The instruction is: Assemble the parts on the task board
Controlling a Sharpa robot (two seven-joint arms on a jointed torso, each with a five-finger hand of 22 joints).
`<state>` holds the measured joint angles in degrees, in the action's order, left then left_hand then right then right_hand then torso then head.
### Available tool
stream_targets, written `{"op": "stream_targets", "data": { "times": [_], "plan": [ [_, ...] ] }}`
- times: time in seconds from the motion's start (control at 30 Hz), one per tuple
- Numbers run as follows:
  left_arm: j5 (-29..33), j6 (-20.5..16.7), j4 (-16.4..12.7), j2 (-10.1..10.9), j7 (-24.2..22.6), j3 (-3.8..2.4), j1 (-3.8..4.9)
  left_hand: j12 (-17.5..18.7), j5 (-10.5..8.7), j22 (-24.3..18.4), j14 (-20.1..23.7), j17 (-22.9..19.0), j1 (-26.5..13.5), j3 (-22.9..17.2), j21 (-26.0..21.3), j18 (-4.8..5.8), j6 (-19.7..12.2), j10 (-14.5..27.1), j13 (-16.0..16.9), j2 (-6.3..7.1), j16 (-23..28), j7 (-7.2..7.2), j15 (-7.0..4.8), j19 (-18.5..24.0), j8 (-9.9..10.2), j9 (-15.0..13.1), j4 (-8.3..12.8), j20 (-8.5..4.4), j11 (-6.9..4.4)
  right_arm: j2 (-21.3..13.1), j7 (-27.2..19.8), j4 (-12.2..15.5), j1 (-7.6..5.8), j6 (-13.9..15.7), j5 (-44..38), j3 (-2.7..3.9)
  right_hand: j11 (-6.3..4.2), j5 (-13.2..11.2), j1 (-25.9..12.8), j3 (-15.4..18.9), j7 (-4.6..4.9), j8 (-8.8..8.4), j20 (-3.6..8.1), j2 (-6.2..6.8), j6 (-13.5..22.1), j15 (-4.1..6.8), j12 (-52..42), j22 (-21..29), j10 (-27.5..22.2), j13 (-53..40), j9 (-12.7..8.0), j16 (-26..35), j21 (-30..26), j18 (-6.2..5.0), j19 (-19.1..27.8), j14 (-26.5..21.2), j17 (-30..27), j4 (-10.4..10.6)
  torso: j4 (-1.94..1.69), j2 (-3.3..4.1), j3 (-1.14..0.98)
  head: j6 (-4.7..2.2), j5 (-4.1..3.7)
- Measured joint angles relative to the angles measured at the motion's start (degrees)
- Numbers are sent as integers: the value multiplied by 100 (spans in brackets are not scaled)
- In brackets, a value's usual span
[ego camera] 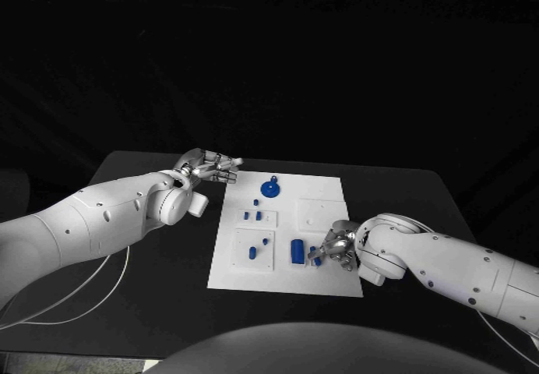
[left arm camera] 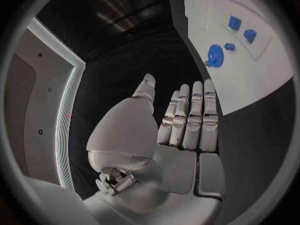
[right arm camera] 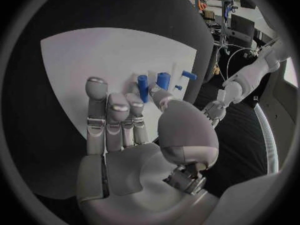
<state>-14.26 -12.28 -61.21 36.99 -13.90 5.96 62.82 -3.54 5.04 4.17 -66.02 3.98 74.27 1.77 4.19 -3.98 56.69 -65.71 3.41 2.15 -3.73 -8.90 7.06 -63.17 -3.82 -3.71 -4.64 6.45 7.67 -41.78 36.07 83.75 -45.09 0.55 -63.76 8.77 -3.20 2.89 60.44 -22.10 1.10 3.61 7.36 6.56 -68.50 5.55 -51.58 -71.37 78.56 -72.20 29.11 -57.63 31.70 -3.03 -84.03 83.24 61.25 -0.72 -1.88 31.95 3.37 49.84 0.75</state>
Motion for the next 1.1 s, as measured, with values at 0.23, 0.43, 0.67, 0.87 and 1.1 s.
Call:
{"op": "stream_targets", "data": {
  "times": [0.23, 0.43, 0.67, 0.87, 1.1],
  "plan": [
    [0, 5, 3, -2, 2, 0, 0, 0, 0, 0, 0, 0, -11, 0, 0, 0, 0, 0, 0, 11, 0, 0, 0, 0, 0, 0, 0, 0, 0, -4, -31, 0, 6, 40, 22, -6, 0, 0, -33, 107, 0, 2, 0, 108, 0, 8, 28, 18, 0, 0, -26, 21, 0, 0, 0, 8, 24, 308, -1, -2, 1, -9, 1],
    [0, 9, 3, -2, 4, 0, 0, 0, 0, 0, 0, 0, -11, 0, 0, 0, 0, 0, 0, 11, 0, 0, 0, 0, 0, 0, 0, 0, 0, -38, -69, 28, 6, 81, 48, -6, 0, 0, 19, 121, 21, 1, 0, 160, -20, 8, 38, 29, 0, -9, -45, 50, 0, 1, 0, 8, 50, 398, -1, -2, 1, -10, 8],
    [0, 11, 2, 3, 8, 0, 0, 0, 0, 0, 0, 0, -11, 0, 0, 0, 0, 0, 0, 11, 0, 0, 0, 0, 0, 0, 0, 0, 0, -113, -140, 87, 4, 85, 79, -2, 0, 0, 175, 130, 21, -2, 0, 162, -19, 8, 38, 30, 0, -17, -41, 50, 0, 1, 0, 8, 56, 303, 2, 1, -2, -7, 13],
    [0, 12, 1, 6, 13, 0, 0, 0, 0, 0, 0, 0, -11, 0, 0, 0, 0, 0, 0, 11, 0, 0, 0, 0, 0, 0, 0, 0, 0, -196, -221, 146, 5, 41, 112, -2, 0, 0, 192, 227, 21, -2, 0, 153, -19, 8, 38, 35, -1, -25, -41, 50, 0, 0, 0, 8, 65, 264, 4, 1, -3, -12, 14],
    [0, 14, 1, 14, 22, 0, 0, 0, 0, 0, 0, 0, -11, 0, 0, 0, 0, 0, 0, 11, 0, 0, 0, 0, 0, 0, 0, 0, 0, -328, -331, 268, 17, -35, 178, -2, 1, 0, 159, 592, 27, -2, 0, 233, -55, 8, 38, 34, -1, -37, -41, 50, 0, 0, 0, 8, 78, 515, 4, 1, -4, -19, 8]
  ]
}}
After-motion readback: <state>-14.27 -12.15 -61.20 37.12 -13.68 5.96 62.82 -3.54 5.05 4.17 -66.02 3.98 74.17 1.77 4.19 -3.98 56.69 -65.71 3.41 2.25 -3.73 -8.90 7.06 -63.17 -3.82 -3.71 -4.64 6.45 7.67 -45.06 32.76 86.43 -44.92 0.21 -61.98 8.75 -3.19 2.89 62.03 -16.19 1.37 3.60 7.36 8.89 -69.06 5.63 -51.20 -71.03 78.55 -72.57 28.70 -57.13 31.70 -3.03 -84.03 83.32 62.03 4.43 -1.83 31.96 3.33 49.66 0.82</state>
